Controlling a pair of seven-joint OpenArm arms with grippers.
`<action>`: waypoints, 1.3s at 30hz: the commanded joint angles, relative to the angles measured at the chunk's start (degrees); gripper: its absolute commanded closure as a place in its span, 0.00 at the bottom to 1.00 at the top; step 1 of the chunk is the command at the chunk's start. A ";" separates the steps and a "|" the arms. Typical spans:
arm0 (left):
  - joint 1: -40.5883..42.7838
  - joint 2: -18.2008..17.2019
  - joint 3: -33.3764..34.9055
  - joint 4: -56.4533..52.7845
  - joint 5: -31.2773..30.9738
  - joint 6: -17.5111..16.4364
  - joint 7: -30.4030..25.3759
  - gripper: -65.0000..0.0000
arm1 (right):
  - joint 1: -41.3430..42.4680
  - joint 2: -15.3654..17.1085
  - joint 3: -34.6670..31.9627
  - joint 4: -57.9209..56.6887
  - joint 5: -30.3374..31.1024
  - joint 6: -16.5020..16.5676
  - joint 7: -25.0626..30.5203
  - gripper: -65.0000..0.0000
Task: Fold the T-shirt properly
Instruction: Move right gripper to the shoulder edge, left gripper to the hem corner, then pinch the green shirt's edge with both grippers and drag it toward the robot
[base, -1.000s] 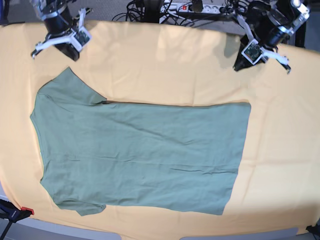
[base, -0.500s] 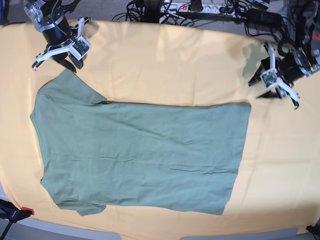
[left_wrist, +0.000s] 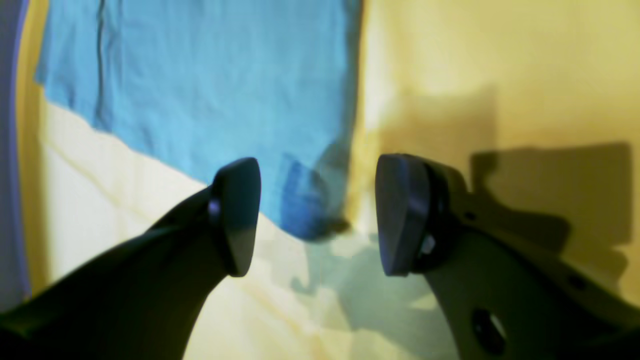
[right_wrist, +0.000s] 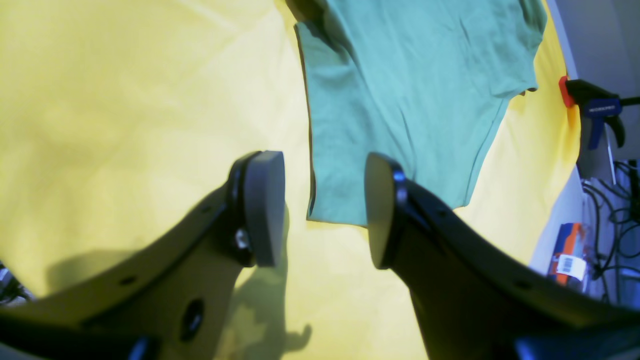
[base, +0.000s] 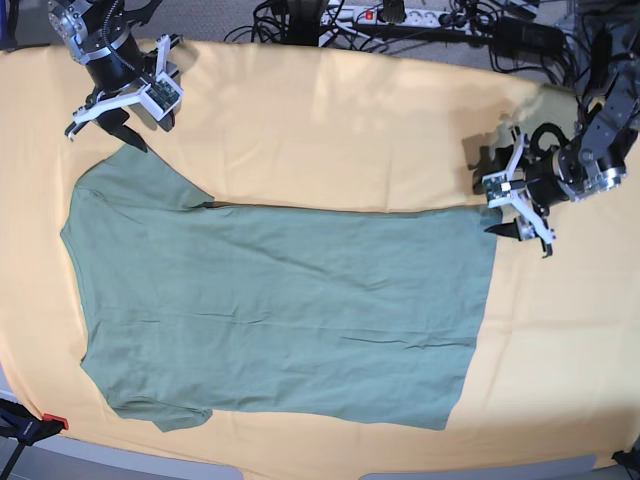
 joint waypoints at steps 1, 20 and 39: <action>-2.32 -1.11 1.53 -0.74 0.24 0.46 0.11 0.42 | -0.35 0.50 0.31 0.81 0.70 -0.74 0.66 0.56; -13.31 5.29 13.44 -8.00 2.75 0.59 1.92 1.00 | 2.51 0.52 0.31 -8.04 2.95 0.66 0.44 0.41; -13.31 5.29 13.44 -8.00 -0.04 1.51 3.37 1.00 | 16.85 5.20 0.20 -27.56 9.18 5.60 0.15 0.45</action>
